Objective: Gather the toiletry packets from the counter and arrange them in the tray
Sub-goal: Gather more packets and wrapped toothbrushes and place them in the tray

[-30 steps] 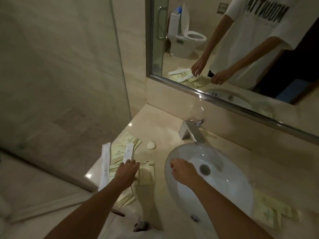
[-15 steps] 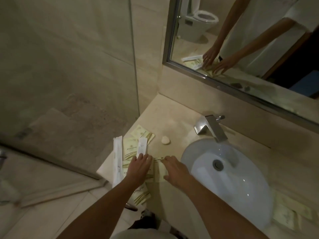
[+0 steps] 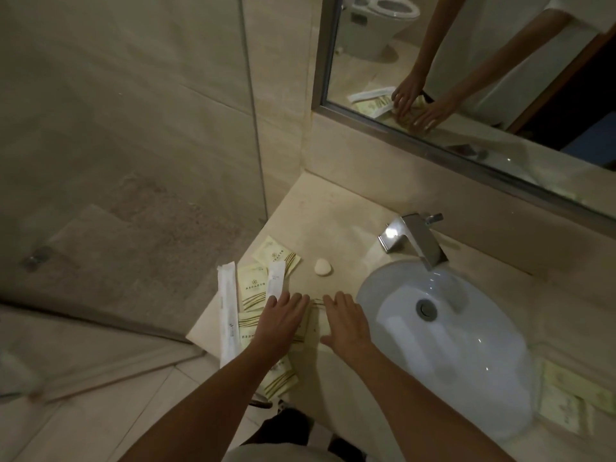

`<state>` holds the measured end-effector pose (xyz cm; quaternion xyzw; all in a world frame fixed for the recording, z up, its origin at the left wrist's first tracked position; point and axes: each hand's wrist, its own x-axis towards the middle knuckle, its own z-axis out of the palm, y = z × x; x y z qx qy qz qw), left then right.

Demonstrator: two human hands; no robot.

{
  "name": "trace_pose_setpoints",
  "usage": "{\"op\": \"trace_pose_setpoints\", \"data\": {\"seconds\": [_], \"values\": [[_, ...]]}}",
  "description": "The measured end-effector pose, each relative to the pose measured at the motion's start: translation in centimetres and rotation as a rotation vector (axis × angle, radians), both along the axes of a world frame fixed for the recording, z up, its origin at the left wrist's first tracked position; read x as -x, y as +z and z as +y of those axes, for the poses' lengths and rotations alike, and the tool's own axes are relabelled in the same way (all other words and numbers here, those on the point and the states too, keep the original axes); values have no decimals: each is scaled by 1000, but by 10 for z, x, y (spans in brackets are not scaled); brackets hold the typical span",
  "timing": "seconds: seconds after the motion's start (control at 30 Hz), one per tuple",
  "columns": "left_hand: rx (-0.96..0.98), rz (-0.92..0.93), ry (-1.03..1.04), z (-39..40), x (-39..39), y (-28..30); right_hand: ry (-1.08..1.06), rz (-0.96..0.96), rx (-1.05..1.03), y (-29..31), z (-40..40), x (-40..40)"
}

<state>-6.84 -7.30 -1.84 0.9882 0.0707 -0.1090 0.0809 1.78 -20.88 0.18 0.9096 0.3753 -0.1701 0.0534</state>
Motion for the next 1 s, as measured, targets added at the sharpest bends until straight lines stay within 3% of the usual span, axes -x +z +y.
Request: {"op": "trace_pose_setpoints", "data": {"seconds": [0.17, 0.43, 0.63, 1.0], "values": [[-82, 10, -76, -6, -9, 4, -209, 135, -47, 3, -12, -7], [-5, -42, -80, -26, -35, 16, -449, 291, -237, 20, -49, -30], [-17, 23, -135, -36, -59, 21, -548, 267, -313, 40, -85, -44], [112, -71, -152, -98, -107, 50, -588, 148, -463, 70, -177, -64]]}}
